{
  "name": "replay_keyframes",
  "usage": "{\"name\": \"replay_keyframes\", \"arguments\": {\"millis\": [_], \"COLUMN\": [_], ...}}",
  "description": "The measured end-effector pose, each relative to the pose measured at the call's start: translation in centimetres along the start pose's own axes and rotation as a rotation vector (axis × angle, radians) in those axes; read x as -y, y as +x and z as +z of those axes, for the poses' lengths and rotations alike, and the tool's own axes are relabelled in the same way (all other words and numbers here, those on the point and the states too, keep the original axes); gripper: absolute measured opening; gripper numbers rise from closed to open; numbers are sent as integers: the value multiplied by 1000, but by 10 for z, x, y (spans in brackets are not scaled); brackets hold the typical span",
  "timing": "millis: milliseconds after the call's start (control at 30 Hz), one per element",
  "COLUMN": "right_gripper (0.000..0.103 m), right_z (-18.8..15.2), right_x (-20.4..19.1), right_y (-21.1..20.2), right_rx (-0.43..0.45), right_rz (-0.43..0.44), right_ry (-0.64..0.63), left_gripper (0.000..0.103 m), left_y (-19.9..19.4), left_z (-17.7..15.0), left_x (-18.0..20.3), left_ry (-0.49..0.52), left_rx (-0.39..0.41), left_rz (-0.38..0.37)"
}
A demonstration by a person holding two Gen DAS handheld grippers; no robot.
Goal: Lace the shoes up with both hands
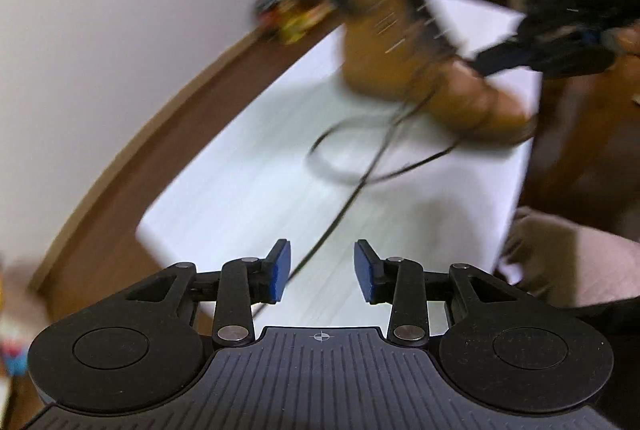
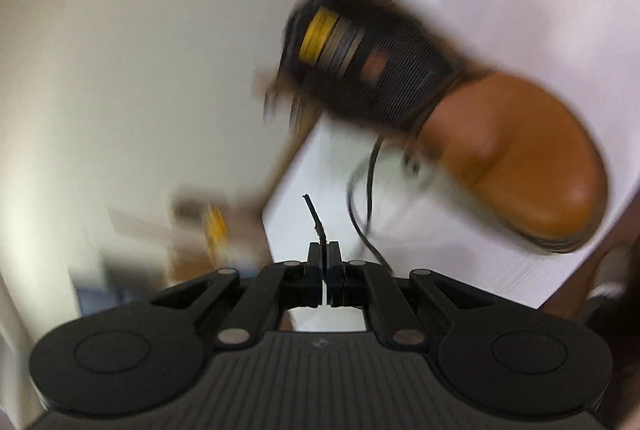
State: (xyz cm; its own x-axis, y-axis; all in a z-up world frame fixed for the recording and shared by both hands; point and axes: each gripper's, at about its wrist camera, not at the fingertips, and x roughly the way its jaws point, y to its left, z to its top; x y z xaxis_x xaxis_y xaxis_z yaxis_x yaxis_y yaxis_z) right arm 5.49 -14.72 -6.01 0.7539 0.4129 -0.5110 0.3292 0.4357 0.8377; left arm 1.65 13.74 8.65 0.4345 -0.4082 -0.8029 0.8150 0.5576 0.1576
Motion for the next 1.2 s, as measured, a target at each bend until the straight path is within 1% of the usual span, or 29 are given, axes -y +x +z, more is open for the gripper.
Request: {"name": "replay_keyframes", "arguments": {"millis": [33,133,200,233,300,367,400,533,600,733,833,867,900,967,1067,1200], "right_gripper": [2,2,2,2,2,2,2,2,3,3,3,3,3,3,3,3], "right_z": [1,6,9,10,13,15,16,16,16,1,-9,-13,-17,-23,-34,-41], "right_x": [5,20,31,36,46,54,57,68,73,84,87,87,87,86,84,81], "right_y": [-4,-17,-26,-30,-39,-37,-33,-20,-13,-4,1,2,4,8,14,23], "right_rx": [31,126,189,220,283,303,307,308,302,347,379,392,405,441,506,579], "right_rz": [7,29,44,52,66,87,100,161,189,262,290,296,305,308,326,347], "right_ry": [34,134,201,235,302,353,380,491,543,732,793,809,822,834,869,905], "left_gripper": [40,40,40,40,40,40,40,41,42,42,42,42,42,40,39,39], "left_y": [2,6,9,12,18,25,25,43,52,80,100,101,112,121,144,159], "left_z": [15,48,66,82,104,133,138,177,187,204,204,203,204,203,203,201], "left_x": [8,17,19,20,20,16,16,19,21,28,36,36,42,45,48,43], "left_ry": [42,145,199,247,304,361,372,513,551,611,669,675,719,748,812,838], "left_rx": [36,104,135,156,174,194,197,191,179,122,94,90,64,45,-2,-28], "left_rz": [-29,-71,-89,-93,-101,-129,-133,-149,-169,-267,-326,-331,-361,-358,-325,-323]}}
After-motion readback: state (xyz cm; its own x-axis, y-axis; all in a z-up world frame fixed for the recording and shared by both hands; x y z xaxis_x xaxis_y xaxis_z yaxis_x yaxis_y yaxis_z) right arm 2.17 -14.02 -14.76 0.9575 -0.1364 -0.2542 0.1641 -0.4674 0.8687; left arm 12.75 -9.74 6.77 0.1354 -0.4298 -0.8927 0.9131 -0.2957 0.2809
